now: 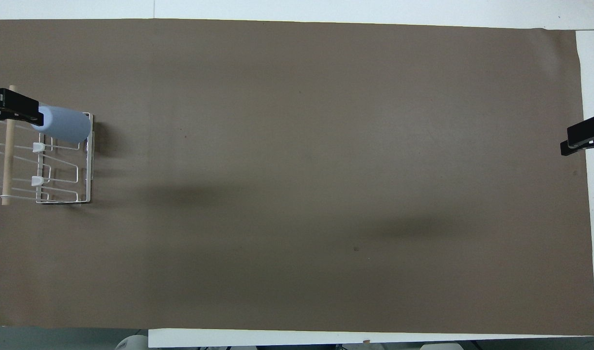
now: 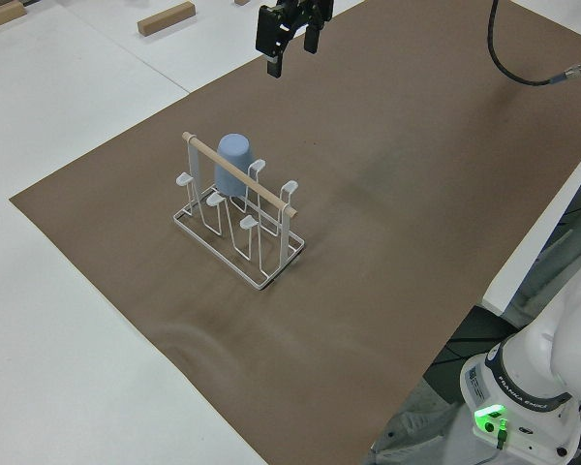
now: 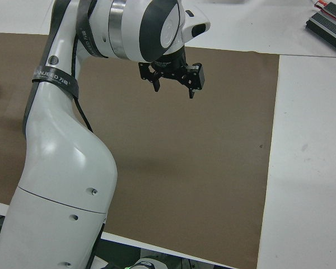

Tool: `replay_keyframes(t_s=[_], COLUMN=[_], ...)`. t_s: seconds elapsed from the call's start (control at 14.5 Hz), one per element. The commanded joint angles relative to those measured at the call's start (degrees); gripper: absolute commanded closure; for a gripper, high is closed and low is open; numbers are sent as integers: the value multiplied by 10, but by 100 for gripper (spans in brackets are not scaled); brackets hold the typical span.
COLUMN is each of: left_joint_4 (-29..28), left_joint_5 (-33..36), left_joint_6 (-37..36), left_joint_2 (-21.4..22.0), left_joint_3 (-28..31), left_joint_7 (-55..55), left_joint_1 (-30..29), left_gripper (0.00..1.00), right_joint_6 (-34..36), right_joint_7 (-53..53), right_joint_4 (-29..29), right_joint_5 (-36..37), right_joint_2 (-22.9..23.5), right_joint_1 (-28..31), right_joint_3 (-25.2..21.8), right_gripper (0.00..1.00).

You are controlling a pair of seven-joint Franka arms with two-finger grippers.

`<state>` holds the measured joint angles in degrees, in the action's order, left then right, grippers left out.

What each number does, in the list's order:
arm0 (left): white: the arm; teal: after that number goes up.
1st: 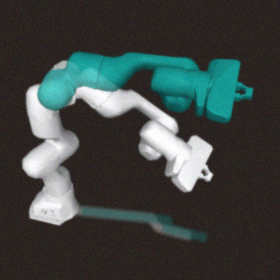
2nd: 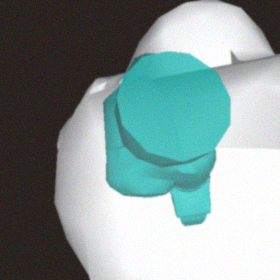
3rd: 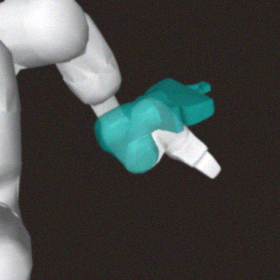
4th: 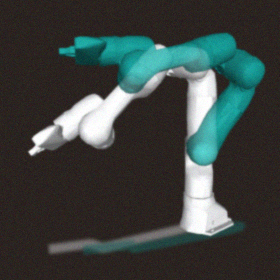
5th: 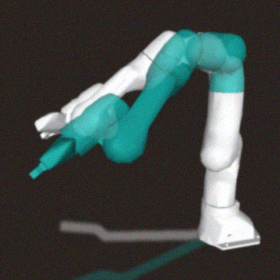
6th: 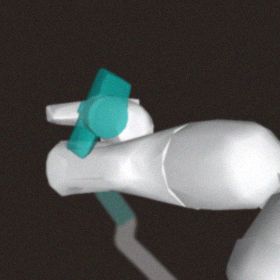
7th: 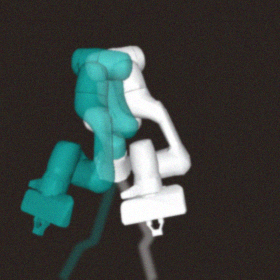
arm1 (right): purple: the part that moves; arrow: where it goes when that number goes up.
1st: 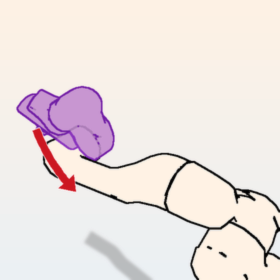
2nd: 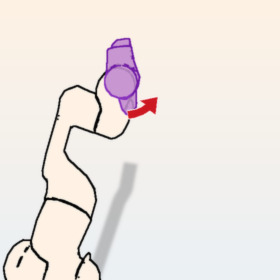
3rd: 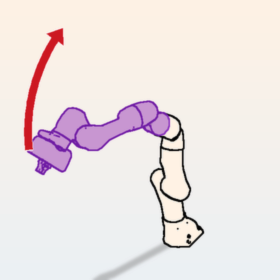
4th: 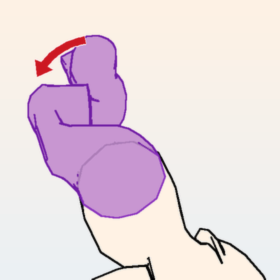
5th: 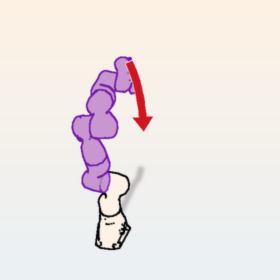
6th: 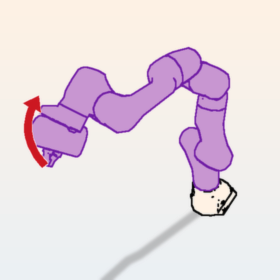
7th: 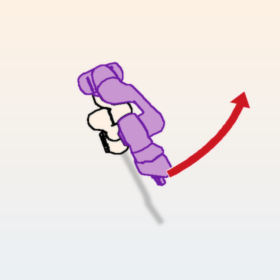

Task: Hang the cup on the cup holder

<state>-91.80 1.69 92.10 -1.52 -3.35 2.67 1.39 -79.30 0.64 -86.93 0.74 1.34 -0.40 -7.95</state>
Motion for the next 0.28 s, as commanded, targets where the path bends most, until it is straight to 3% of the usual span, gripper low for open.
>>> replay_keyframes(t_s=[0.0,0.21], left_joint_4=[-36,-35], left_joint_5=[-5,-12], left_joint_6=[10,6], left_joint_2=[27,32], left_joint_3=[8,8], left_joint_7=[2,3], left_joint_1=[1,1], left_gripper=[0,0], right_joint_6=[1,1], right_joint_7=[11,11], right_joint_4=[-11,-11], right_joint_5=[-8,-8], right_joint_2=[-10,-10], right_joint_1=[4,3], right_joint_3=[1,0], right_gripper=[1,1])
